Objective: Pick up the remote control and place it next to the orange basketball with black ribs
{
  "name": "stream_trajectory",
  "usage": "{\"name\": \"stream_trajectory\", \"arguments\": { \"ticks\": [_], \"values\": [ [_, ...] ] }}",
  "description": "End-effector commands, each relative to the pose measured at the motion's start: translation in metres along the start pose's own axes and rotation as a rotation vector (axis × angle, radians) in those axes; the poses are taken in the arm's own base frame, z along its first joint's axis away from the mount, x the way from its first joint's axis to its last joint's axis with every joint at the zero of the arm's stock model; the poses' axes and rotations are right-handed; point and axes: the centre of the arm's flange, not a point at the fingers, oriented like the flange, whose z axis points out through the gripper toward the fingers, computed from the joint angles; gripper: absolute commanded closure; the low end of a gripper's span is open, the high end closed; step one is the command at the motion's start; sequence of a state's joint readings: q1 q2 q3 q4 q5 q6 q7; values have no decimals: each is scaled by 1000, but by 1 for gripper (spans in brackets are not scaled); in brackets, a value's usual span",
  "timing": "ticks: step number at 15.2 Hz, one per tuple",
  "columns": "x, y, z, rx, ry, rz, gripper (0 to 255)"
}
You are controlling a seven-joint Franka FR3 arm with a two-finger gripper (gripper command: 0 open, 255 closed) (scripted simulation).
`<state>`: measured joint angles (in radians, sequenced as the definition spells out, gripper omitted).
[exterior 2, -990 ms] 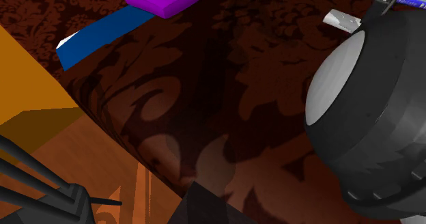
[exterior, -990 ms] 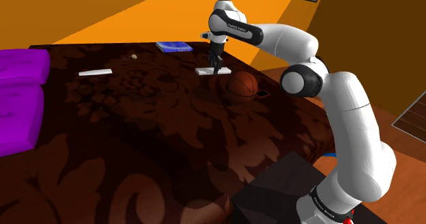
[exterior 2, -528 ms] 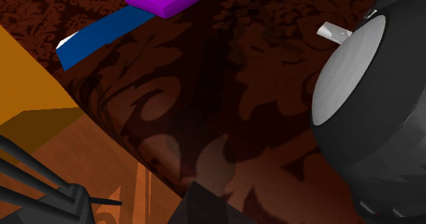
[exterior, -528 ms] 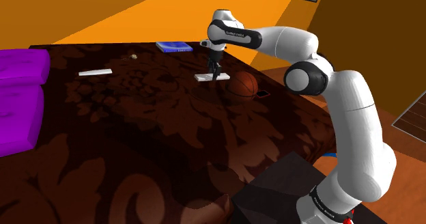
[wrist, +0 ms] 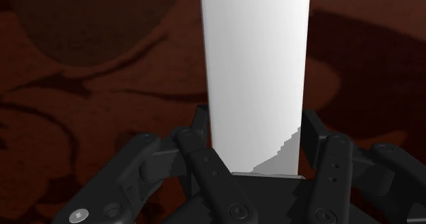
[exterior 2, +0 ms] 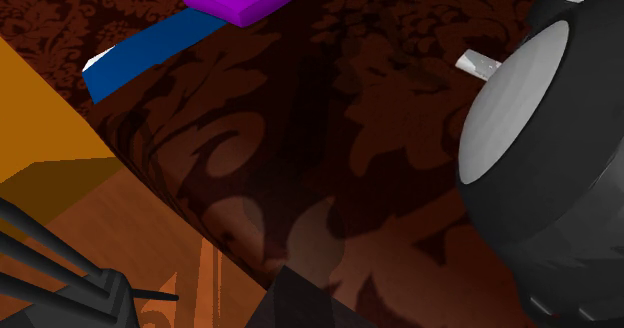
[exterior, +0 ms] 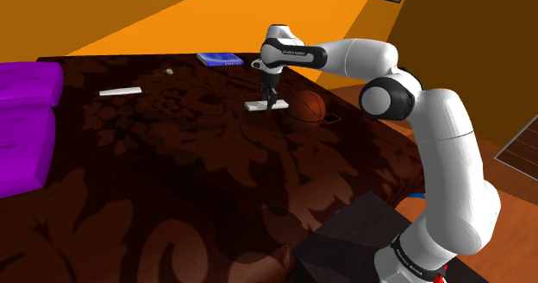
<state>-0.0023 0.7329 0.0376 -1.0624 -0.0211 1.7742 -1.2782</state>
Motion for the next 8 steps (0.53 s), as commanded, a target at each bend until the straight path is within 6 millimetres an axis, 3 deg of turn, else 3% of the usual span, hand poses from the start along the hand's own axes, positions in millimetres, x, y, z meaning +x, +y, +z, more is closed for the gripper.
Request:
{"name": "stream_trajectory", "arguments": {
  "ticks": [1, 8],
  "values": [
    [0, 0, 10, -1, 0, 0, 255],
    [0, 1, 47, -1, 0, 0, 255]
  ]
}}
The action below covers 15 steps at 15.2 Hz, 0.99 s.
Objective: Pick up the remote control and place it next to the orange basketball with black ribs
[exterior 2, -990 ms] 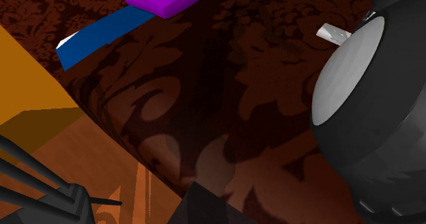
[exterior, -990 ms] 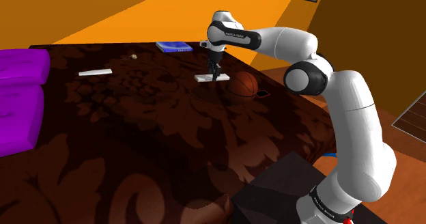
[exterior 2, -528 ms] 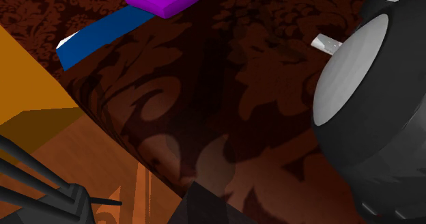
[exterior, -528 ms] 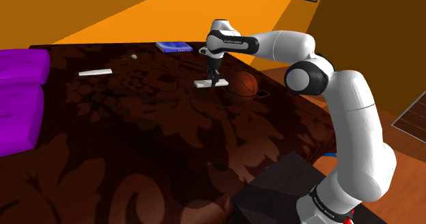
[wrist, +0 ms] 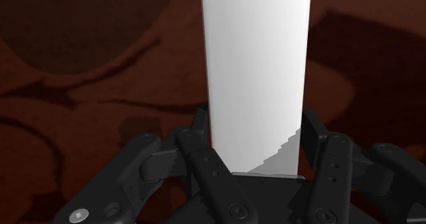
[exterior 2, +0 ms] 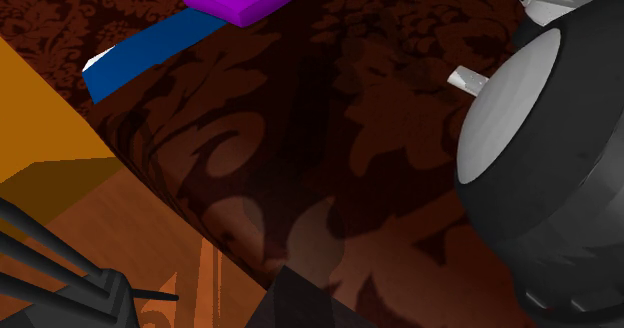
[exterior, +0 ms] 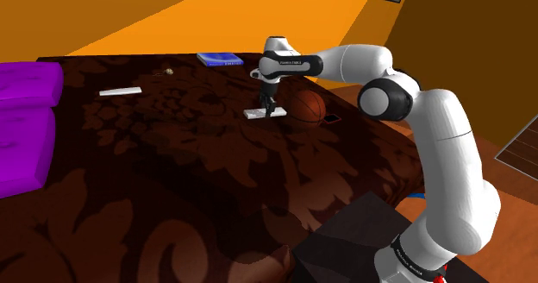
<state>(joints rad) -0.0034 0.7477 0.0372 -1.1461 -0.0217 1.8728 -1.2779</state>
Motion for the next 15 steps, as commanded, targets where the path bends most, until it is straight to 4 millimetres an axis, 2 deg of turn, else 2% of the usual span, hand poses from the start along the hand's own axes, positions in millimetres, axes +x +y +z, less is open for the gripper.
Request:
{"name": "stream_trajectory", "arguments": {
  "ticks": [1, 15],
  "values": [
    [0, -1, 10, -1, 0, 0, 255],
    [0, 1, 84, -1, 0, 0, 255]
  ]
}}
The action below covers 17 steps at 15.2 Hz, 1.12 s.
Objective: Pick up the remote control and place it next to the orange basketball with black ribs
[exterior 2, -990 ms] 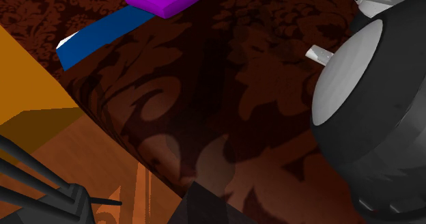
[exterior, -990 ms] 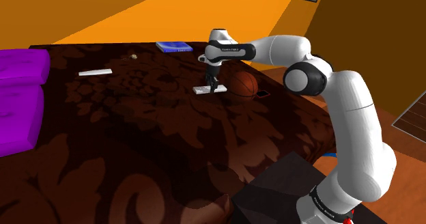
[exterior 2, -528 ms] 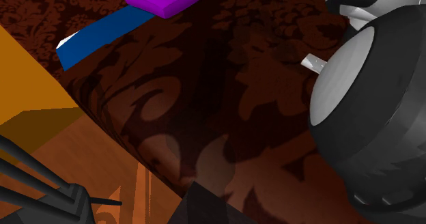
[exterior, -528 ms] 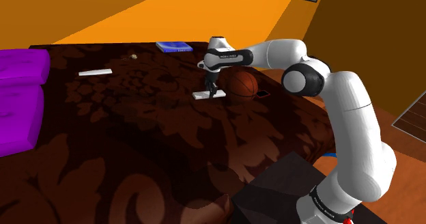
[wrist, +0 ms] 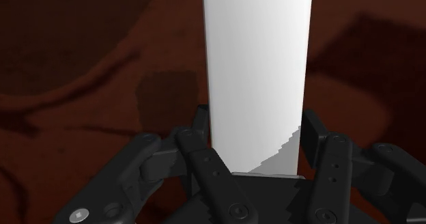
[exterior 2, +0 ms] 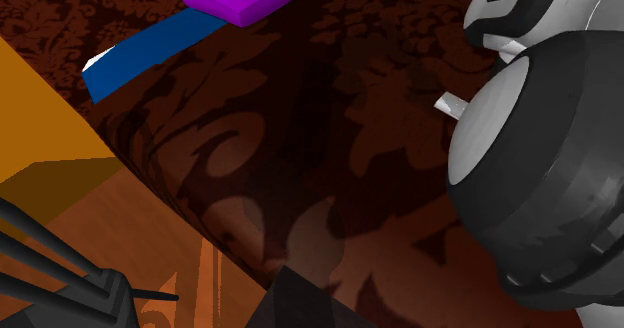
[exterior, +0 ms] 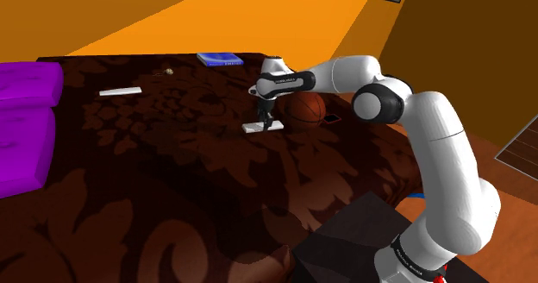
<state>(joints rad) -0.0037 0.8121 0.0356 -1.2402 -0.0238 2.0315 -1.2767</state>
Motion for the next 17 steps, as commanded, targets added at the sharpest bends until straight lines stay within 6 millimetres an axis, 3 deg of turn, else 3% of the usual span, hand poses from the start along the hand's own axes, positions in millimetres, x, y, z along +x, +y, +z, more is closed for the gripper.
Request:
{"name": "stream_trajectory", "arguments": {
  "ticks": [1, 14, 17],
  "values": [
    [0, 0, 10, -1, 0, 0, 255],
    [0, 2, 79, -1, 0, 0, 255],
    [0, 2, 79, -1, 0, 0, 255]
  ]
}}
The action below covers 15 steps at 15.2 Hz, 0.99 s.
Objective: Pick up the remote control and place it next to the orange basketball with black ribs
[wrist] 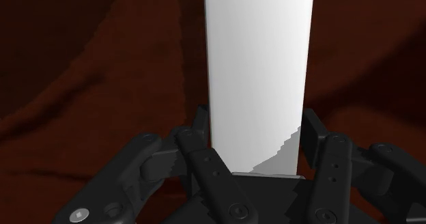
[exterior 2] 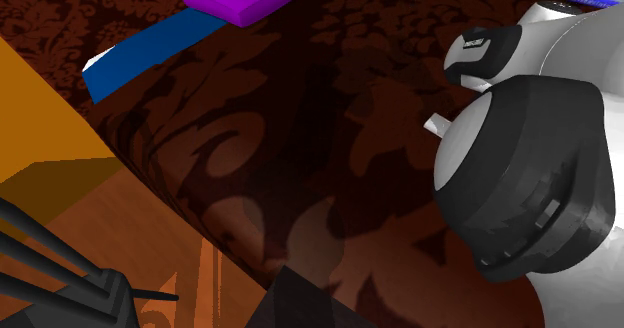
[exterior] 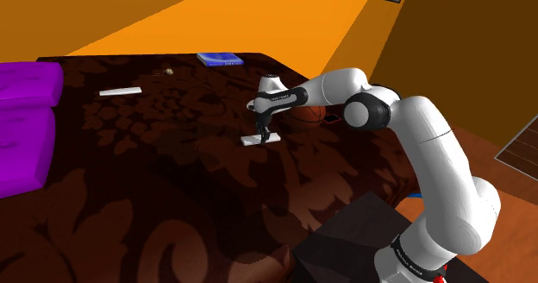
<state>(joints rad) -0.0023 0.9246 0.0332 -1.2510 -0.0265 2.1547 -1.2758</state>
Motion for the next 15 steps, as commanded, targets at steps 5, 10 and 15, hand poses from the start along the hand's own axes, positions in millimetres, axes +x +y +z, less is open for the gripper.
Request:
{"name": "stream_trajectory", "arguments": {
  "ticks": [5, 10, 15],
  "values": [
    [0, 0, 0, -1, 0, 0, 0],
    [0, 0, 0, -1, 0, 0, 0],
    [0, 0, -50, -1, 0, 0, 0]
  ]
}}
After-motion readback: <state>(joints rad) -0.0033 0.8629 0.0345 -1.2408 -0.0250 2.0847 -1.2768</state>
